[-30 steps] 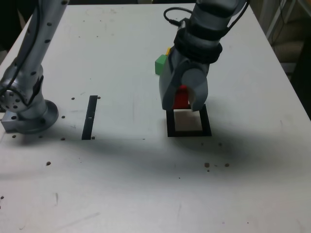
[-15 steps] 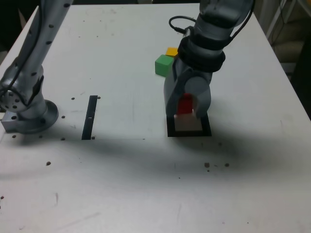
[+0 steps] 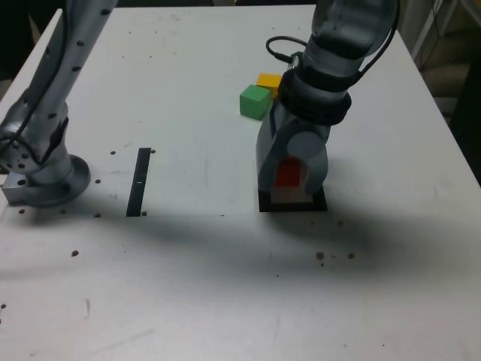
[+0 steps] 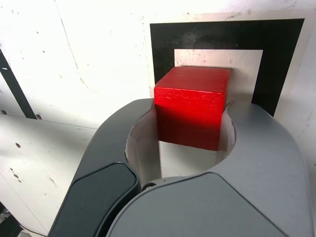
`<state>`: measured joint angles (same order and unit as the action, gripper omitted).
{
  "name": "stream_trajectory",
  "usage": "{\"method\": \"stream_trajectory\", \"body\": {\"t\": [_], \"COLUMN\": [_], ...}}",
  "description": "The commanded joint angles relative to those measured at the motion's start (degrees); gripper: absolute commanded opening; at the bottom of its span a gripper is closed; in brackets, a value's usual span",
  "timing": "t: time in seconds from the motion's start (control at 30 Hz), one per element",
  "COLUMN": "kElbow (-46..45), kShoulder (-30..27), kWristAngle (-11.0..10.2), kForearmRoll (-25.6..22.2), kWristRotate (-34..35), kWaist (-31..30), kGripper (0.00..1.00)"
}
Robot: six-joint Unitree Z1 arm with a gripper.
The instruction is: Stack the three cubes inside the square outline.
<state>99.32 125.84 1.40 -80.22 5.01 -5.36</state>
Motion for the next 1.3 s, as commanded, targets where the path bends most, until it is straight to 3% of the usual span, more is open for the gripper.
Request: {"method": "stream_trajectory", "body": {"t": [0.0, 0.13, 0.2, 0.4, 0.47, 0.93, 1.27], "kElbow": [-0.1, -0.1, -0.1, -0.6, -0.8, -1.3, -3.5], "kShoulder": [0.4, 0.6, 0.7, 0.8, 0.7, -0.3, -5.7], "kWristAngle": [0.0, 0.0, 0.1, 0.6, 0.8, 0.6, -4.8], "kForearmRoll": [0.3, 0.4, 0.5, 0.6, 0.6, 0.7, 0.2], "kWristRotate": [0.1, 0.1, 0.1, 0.2, 0.3, 0.5, 1.4], "kWaist": [-0.2, -0.3, -0.3, -0.3, -0.3, -0.3, -0.1], "kGripper": [0.37, 0.38, 0.43, 0.91, 0.98, 0.99, 0.99]}}
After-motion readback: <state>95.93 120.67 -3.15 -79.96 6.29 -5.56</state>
